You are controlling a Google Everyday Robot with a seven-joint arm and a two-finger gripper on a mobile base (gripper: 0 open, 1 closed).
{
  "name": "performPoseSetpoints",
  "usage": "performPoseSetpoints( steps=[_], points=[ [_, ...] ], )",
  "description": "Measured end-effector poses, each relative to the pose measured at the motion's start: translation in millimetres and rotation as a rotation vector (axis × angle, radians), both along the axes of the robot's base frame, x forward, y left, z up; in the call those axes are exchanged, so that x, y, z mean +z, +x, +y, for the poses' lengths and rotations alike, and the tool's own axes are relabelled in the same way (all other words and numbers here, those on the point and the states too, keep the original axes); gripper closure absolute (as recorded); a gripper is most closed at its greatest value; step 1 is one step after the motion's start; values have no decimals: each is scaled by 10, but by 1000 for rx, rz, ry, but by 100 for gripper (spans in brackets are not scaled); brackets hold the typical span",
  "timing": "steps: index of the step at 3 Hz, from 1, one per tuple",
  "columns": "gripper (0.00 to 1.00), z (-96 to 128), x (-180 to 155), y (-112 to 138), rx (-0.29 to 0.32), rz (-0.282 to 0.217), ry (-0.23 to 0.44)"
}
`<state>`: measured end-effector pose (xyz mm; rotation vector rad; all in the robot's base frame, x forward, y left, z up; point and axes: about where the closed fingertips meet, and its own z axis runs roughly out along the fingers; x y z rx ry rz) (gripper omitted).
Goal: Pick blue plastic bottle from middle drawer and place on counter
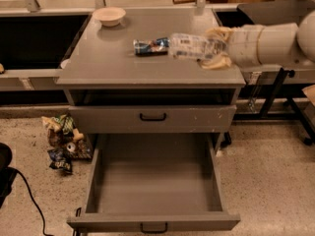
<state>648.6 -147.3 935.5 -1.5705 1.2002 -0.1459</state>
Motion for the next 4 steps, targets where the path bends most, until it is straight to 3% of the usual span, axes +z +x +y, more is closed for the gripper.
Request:
performPoseSetpoints(
  steps=[1, 2, 4],
  points=[
    [100, 153, 118, 578, 2, 28, 46],
    [100, 215, 29, 1016, -17, 118, 106],
    [100, 244, -303, 1433, -51, 285, 199]
  ],
)
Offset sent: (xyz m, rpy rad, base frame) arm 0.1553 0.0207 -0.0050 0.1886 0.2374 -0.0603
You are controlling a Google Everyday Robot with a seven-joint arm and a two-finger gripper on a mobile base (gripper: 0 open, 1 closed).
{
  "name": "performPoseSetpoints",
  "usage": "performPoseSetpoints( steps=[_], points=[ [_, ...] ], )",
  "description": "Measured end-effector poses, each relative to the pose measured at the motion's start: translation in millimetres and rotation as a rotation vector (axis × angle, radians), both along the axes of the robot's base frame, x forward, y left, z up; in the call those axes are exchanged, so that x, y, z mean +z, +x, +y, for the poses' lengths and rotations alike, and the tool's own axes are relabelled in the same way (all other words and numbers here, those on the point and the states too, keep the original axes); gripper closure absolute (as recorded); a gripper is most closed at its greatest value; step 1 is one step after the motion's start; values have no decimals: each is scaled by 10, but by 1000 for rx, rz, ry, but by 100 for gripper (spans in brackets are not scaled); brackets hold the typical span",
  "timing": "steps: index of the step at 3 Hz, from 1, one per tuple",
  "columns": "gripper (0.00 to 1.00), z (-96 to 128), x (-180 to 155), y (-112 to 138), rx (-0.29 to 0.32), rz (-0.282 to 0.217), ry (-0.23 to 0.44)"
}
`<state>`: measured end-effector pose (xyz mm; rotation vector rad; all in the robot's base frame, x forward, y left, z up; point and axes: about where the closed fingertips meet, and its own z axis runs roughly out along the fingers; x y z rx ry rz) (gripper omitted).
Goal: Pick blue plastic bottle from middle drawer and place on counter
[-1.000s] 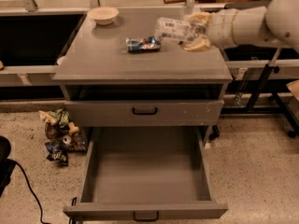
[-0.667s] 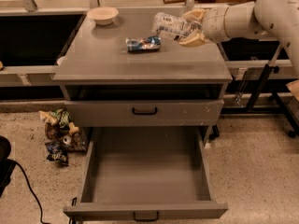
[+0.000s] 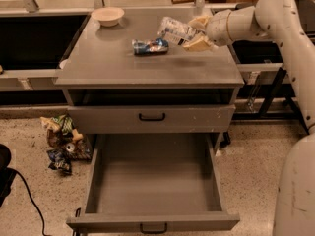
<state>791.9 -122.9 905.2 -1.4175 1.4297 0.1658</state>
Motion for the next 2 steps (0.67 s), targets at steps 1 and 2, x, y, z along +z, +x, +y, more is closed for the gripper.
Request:
performPoseSetpoints(
  steps=[1, 2],
  points=[
    [100, -22, -145, 49, -19, 51, 29],
    [100, -58, -149, -46, -27, 52, 36]
  ],
)
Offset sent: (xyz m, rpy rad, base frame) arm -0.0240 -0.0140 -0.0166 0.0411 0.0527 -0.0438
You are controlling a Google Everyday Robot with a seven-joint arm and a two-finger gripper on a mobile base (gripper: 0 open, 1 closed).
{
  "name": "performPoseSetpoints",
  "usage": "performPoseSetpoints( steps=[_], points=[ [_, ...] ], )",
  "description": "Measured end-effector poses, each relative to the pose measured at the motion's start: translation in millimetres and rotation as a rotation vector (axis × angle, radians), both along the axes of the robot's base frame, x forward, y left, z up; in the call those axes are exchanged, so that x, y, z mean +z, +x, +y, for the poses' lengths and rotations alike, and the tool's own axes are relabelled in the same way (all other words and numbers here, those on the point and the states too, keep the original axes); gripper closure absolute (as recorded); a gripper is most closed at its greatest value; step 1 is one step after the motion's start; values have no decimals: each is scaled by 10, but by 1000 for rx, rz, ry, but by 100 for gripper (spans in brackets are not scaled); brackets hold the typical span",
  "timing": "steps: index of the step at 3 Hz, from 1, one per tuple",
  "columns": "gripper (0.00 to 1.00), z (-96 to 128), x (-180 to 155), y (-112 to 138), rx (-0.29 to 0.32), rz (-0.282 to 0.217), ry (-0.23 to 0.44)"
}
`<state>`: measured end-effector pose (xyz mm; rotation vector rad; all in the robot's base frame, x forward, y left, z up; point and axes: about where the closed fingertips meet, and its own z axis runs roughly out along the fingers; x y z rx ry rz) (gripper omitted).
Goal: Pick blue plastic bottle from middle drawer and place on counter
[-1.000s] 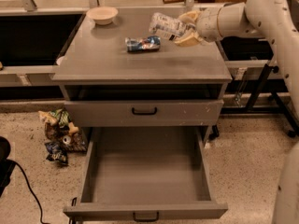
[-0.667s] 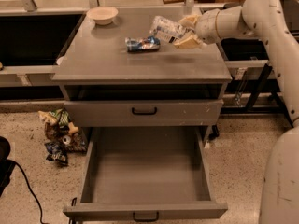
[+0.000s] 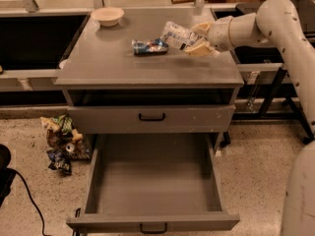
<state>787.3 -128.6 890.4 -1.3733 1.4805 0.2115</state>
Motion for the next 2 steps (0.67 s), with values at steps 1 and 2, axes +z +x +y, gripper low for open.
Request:
performPoseSetpoints(
  steps=[1, 2],
  points=[
    [100, 6, -30, -173, 12, 9, -17],
    [100, -9, -114, -316, 34, 39, -40]
  ],
)
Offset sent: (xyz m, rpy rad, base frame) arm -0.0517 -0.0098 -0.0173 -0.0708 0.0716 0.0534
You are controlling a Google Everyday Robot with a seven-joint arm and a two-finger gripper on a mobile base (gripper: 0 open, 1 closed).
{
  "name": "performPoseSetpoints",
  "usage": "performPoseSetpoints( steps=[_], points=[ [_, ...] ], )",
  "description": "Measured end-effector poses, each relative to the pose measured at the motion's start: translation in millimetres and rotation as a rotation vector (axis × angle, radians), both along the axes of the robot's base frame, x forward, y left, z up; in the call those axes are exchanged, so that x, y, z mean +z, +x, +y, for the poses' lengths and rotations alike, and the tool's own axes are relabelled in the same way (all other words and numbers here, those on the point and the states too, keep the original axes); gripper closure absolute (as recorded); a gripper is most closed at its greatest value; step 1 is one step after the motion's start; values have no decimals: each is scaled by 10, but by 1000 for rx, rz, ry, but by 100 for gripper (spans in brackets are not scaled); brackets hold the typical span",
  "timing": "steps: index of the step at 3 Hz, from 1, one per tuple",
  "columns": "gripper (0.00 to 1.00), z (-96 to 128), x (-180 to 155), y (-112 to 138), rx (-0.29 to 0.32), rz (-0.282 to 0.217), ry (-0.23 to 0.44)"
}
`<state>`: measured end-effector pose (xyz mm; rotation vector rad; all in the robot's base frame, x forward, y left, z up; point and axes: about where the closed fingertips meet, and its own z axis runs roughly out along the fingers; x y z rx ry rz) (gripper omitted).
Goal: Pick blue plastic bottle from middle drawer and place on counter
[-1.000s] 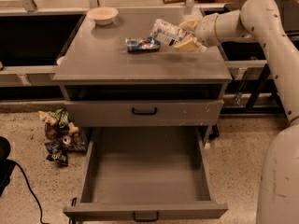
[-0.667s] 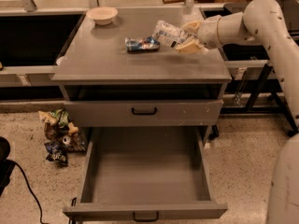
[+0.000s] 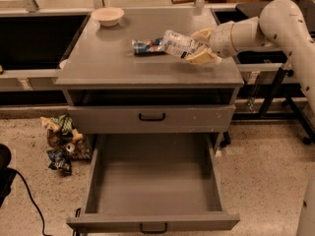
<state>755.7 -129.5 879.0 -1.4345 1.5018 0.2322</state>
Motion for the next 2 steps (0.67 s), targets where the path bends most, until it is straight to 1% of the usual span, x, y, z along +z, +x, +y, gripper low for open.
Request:
performPoseSetpoints(
  steps=[1, 2],
  points=[
    [100, -43, -82, -80, 23, 44, -39],
    [100, -163, -57, -137, 36, 72, -97]
  ],
)
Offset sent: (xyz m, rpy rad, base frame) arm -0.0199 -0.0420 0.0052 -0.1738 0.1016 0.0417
